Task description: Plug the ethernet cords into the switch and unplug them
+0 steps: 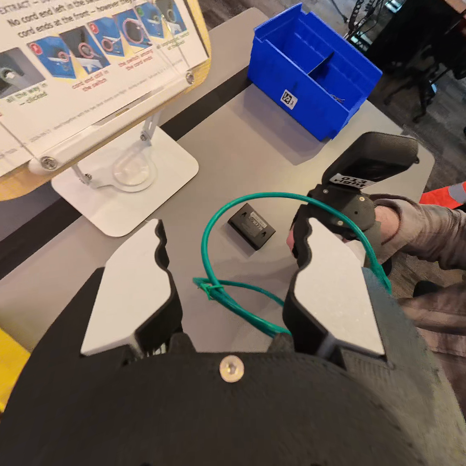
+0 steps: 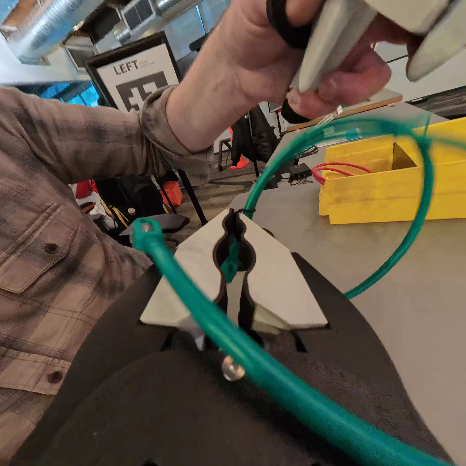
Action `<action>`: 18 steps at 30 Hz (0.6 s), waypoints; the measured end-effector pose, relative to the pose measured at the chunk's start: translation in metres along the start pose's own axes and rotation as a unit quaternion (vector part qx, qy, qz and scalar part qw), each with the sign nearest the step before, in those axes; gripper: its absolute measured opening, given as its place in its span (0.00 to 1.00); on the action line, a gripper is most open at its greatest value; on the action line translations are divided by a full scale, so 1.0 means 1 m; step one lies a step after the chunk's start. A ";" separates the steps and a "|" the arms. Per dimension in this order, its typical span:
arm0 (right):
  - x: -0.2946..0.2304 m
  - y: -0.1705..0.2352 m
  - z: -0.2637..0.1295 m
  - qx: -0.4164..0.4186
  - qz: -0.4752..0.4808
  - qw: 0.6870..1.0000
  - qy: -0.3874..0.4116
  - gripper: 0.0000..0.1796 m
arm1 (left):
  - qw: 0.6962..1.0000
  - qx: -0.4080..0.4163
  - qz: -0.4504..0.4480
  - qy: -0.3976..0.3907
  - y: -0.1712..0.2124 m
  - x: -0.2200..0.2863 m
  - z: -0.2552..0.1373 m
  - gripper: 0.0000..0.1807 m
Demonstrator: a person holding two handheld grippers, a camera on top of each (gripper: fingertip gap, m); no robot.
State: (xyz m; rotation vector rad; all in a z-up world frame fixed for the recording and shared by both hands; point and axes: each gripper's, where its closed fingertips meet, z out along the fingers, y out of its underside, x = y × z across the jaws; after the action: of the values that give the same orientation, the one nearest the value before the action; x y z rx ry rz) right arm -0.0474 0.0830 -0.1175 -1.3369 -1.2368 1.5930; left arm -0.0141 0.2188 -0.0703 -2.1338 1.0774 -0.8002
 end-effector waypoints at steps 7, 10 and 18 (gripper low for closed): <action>0.001 -0.003 -0.012 0.037 0.058 0.997 -0.031 0.00 | 0.991 0.016 0.123 -0.055 0.009 -0.002 -0.030 0.53; -0.005 -0.012 -0.017 0.053 0.068 0.995 -0.050 0.00 | 0.944 0.002 0.296 -0.142 0.037 -0.004 -0.032 0.49; -0.018 -0.018 -0.017 0.056 0.068 0.994 -0.070 0.00 | 0.818 -0.076 0.556 -0.125 0.086 0.028 -0.023 0.48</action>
State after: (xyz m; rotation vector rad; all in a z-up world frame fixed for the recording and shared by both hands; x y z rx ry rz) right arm -0.0281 0.0750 -0.0948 -1.2801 -1.1393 1.8517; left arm -0.0577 0.1485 -0.1129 -1.2454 1.9316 0.1362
